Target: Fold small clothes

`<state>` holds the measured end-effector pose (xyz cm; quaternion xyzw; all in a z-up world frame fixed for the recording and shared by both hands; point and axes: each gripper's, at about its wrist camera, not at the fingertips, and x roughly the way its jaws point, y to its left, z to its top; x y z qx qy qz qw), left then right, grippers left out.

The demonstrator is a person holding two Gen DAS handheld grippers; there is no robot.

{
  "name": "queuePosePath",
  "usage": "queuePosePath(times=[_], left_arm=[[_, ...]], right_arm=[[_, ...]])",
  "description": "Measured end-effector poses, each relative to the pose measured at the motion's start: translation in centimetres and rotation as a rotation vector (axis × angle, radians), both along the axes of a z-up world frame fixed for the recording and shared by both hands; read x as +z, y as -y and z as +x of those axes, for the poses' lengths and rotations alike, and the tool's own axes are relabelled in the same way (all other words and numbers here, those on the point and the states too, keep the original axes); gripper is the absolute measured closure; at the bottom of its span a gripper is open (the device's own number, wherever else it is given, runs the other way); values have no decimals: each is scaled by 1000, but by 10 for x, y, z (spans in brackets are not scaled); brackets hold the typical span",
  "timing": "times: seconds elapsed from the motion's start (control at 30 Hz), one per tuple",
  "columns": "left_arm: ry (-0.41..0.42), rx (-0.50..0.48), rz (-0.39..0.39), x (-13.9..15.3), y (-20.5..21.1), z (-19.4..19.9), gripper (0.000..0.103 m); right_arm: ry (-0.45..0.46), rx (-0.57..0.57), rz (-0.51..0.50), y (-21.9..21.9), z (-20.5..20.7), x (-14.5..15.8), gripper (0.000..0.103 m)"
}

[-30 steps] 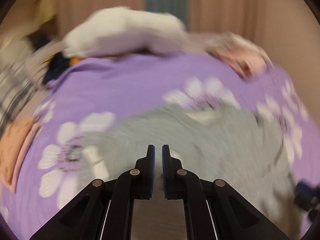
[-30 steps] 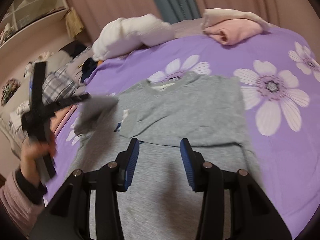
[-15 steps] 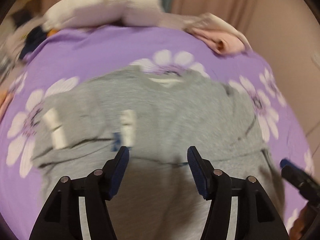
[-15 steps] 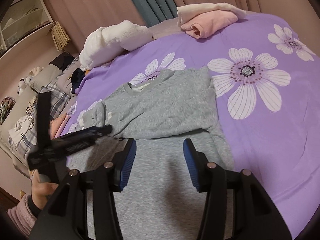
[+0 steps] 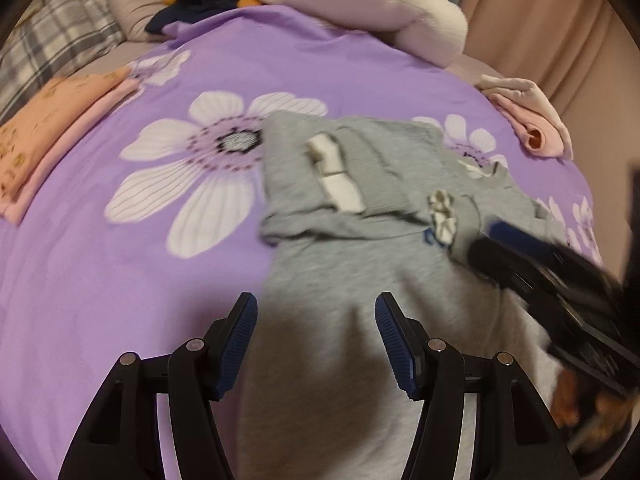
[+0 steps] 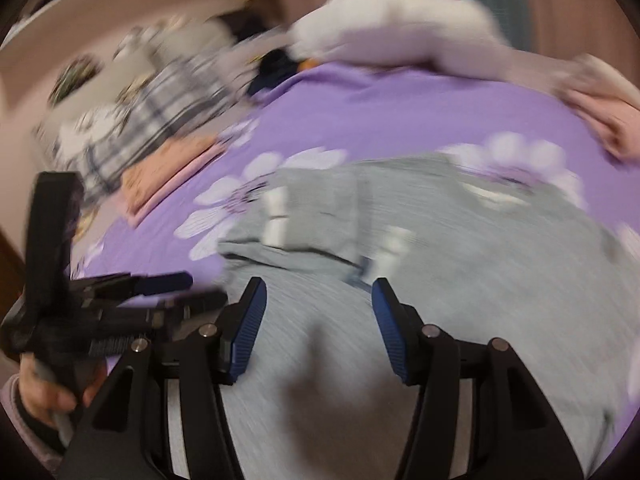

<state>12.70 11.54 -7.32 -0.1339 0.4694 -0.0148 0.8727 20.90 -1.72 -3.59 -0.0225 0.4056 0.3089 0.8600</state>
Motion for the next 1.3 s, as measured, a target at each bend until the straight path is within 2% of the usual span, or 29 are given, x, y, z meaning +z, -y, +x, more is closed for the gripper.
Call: queuePosePath(times=[0.2, 0.23, 0.3, 0.37, 0.4, 0.47, 0.53, 0.57, 0.63, 0.7, 0.77, 0.83, 0.9, 0.93, 1.0, 1.17, 1.23, 1.3], left_arm=[[-10, -19, -26, -8, -10, -3, 43], [-10, -22, -31, -9, -11, -4, 43], [-12, -32, -28, -11, -12, -2, 43], [-14, -38, -22, -13, -11, 0, 43], [-15, -41, -22, -13, -11, 1, 43], [-16, -48, -27, -14, -9, 4, 42], [-12, -57, -30, -15, -7, 5, 42], [-12, -64, -29, -15, -6, 5, 43], [-15, -75, -27, -16, -3, 7, 43], [-15, -79, -24, -15, 0, 8, 43], [-12, -83, -20, -14, 2, 9, 43], [-11, -90, -11, -13, 5, 9, 43], [-14, -95, 6, -13, 9, 8, 43], [-14, -98, 9, -13, 9, 8, 43], [-15, -99, 10, -12, 10, 7, 42], [-23, -94, 19, -15, 10, 6, 42], [-32, -91, 13, -17, 8, 7, 42], [-38, -88, 10, -18, 7, 6, 42]], right_arm=[[-38, 25, -137, -60, 47, -29, 50], [-36, 18, -178, -65, 54, -34, 55], [-26, 13, -224, -70, 60, -39, 73], [-45, -8, -181, -62, 65, -34, 86], [-69, -28, -119, -53, 68, -29, 95], [-108, -103, 17, -26, 73, -18, 95], [-158, -192, 232, 17, 74, -8, 95], [-175, -233, 308, 36, 70, -6, 95], [-222, -309, 438, 70, 64, -11, 91], [-276, -371, 516, 92, 61, -22, 91], [-322, -416, 565, 108, 58, -33, 84], [-367, -464, 640, 121, 54, -43, 55], [-395, -475, 747, 129, 49, -47, 45], [-408, -481, 788, 132, 48, -48, 44], [-412, -495, 770, 130, 48, -48, 44], [-416, -506, 621, 116, 57, -48, 47], [-412, -520, 541, 111, 63, -50, 63], [-421, -528, 495, 107, 73, -55, 69]])
